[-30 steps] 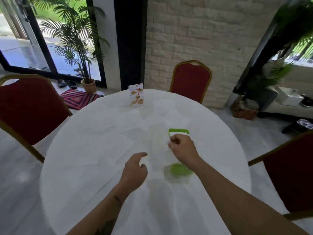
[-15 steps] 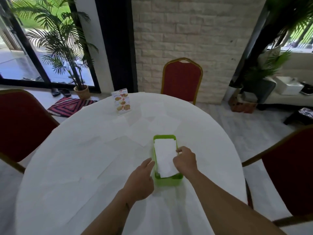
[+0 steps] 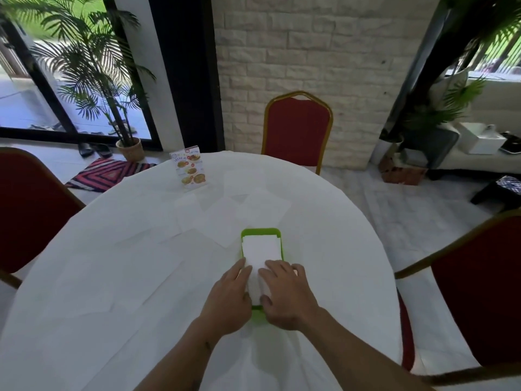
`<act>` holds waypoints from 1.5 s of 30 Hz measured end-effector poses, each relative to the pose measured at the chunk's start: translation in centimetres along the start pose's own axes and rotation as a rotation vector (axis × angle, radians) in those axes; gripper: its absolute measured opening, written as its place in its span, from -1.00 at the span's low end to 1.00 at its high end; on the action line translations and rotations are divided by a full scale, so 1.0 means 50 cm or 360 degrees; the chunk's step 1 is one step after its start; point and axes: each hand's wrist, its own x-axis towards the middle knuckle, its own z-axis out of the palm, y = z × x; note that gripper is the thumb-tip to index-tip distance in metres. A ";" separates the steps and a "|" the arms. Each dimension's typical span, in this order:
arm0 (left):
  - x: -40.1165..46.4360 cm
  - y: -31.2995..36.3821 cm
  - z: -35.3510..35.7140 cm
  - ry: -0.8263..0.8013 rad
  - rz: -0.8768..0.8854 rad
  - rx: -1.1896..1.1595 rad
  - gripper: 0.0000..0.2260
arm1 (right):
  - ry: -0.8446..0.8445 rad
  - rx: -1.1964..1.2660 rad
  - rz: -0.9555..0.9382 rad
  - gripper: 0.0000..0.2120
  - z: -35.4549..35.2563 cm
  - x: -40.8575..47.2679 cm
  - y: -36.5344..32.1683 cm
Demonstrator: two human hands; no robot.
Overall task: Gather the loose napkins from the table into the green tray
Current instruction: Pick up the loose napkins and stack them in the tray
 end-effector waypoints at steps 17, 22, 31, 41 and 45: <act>-0.011 -0.042 0.009 0.0234 0.0061 -0.0172 -0.47 | -0.0249 0.0006 0.0150 -0.40 -0.009 0.014 -0.050; -0.076 -0.129 0.007 0.0681 -0.0230 -0.0495 -0.55 | -0.0028 0.0217 -0.0062 -0.35 -0.011 -0.012 -0.145; -0.239 -0.331 -0.011 0.0363 -0.0879 -0.0039 -0.30 | -0.0217 0.0299 -0.0152 -0.40 0.059 -0.032 -0.258; -0.336 -0.392 -0.005 -0.0014 -0.0819 0.0092 -0.31 | -0.0557 0.0634 0.0272 -0.45 0.129 -0.036 -0.328; -0.346 -0.370 0.014 -0.0023 -0.0685 0.0135 -0.32 | -0.0516 0.0762 0.0486 -0.45 0.140 -0.037 -0.330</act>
